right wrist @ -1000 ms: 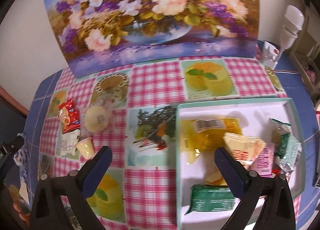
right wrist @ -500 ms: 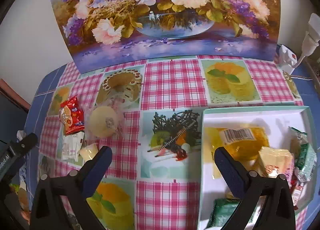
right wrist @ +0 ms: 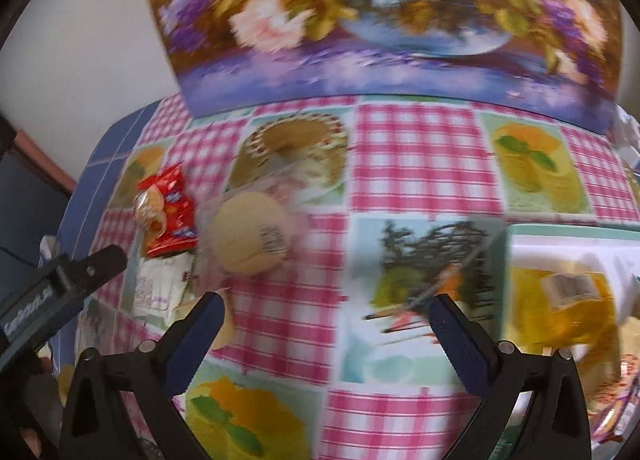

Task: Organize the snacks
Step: 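Move both tools back toward the remaining snacks, then grasp the white paper packet with the left tool while the right tool grasps the yellow pudding cup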

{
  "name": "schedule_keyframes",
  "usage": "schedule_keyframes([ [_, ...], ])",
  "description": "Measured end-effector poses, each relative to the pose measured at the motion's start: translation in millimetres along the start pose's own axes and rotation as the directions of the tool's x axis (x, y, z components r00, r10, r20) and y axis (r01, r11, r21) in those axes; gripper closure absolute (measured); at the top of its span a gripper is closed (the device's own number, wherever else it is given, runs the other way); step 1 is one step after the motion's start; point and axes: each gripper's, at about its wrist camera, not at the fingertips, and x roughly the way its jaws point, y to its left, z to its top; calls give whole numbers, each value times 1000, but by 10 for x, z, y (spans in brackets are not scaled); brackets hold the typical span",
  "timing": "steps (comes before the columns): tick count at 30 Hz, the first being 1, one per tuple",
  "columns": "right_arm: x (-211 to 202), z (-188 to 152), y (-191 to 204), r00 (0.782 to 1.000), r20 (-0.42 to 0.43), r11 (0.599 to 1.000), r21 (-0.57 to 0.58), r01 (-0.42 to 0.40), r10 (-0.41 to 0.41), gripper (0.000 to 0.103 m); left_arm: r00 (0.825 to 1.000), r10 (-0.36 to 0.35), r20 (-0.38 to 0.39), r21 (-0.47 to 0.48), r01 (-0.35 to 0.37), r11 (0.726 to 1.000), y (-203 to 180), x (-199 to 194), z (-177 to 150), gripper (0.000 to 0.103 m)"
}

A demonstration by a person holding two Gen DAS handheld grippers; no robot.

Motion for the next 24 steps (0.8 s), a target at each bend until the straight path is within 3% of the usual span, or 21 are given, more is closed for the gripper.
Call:
schedule_keyframes([
  [9, 196, -69, 394, 998, -14, 995, -75, -67, 66, 0, 1000, 1, -30, -69, -3, 998, 351, 234, 31, 3],
  [18, 440, -147, 552, 998, -43, 992, -122, -43, 38, 0, 998, -56, -41, -44, 54, 998, 220, 319, 13, 3],
  [24, 488, -149, 538, 999, -21, 991, -135, 27, -31, 0, 995, -85, -52, -19, 85, 996, 122, 355, -1, 3],
])
